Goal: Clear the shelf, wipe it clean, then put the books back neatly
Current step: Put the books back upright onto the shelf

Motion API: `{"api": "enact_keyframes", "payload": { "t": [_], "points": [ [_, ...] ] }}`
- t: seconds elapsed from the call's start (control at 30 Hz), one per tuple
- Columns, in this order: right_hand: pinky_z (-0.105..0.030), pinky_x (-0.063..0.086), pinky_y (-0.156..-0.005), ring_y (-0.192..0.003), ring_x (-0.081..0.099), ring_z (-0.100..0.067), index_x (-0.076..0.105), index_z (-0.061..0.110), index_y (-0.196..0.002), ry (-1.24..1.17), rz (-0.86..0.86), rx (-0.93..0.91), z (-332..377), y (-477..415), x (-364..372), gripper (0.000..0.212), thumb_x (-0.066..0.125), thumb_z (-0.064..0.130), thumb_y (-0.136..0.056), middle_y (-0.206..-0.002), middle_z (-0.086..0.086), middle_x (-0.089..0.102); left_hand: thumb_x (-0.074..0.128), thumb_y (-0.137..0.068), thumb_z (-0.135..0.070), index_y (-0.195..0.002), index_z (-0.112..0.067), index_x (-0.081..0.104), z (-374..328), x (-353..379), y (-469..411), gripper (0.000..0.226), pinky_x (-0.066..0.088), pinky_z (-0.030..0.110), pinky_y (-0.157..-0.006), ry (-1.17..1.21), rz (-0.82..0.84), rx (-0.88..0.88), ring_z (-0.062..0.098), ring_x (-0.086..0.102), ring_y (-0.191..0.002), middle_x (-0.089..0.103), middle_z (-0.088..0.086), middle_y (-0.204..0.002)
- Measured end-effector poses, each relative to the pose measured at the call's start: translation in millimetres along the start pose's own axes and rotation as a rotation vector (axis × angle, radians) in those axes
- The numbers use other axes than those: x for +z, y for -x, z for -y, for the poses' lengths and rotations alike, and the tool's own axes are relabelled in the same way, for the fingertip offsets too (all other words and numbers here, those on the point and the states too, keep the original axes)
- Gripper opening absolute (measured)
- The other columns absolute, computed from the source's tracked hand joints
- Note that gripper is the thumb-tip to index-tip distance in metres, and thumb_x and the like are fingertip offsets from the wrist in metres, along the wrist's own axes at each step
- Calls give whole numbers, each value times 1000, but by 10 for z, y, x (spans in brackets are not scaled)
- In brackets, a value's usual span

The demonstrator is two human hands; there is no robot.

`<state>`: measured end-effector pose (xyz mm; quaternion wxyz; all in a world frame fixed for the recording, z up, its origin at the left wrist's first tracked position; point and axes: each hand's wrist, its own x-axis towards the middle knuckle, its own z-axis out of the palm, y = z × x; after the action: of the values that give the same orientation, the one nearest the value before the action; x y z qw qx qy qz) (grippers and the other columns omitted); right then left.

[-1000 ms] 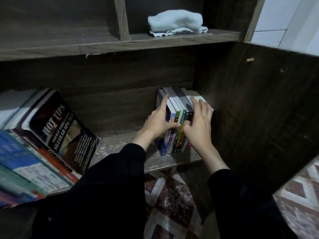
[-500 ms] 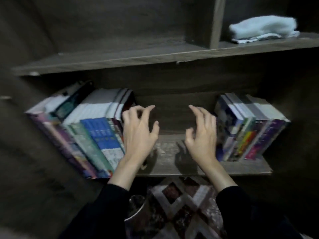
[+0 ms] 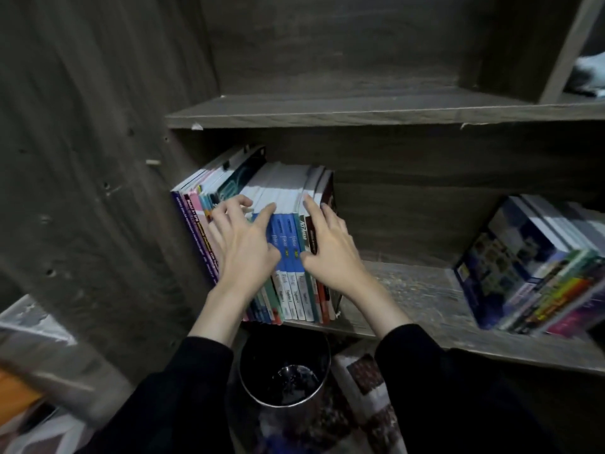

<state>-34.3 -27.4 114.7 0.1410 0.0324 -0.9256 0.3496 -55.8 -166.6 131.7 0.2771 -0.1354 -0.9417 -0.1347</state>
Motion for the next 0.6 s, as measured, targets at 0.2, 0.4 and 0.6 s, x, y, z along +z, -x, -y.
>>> {"api": "enact_keyframes", "payload": {
  "t": [0.2,0.4,0.6],
  "points": [
    [-50,38,-102,-139,26,-32,6,46,-146,-108,-49,40,-121,86,-32,92,58,10,-79,-156,-6,16,58,-78,-13,-142,-19,43,-187,60,69,66,18,33,-94,58,2,37,22,17,-115,32,11,-130],
    [-51,42,-97,-125,43,-38,9,49,-142,-52,-87,75,-155,150,-80,86,61,18,-79,-152,-9,19,54,-83,-5,-149,-27,12,-355,103,118,82,40,25,-67,535,360,-22,19,55,-89,55,5,-95],
    [-43,44,-92,-103,58,-41,11,60,-140,92,-105,99,-21,164,-136,70,54,36,-90,-158,-15,3,69,-86,-16,-137,-47,-29,-184,606,311,114,54,27,-75,743,561,-119,24,66,-91,58,15,-126]
  ]
}}
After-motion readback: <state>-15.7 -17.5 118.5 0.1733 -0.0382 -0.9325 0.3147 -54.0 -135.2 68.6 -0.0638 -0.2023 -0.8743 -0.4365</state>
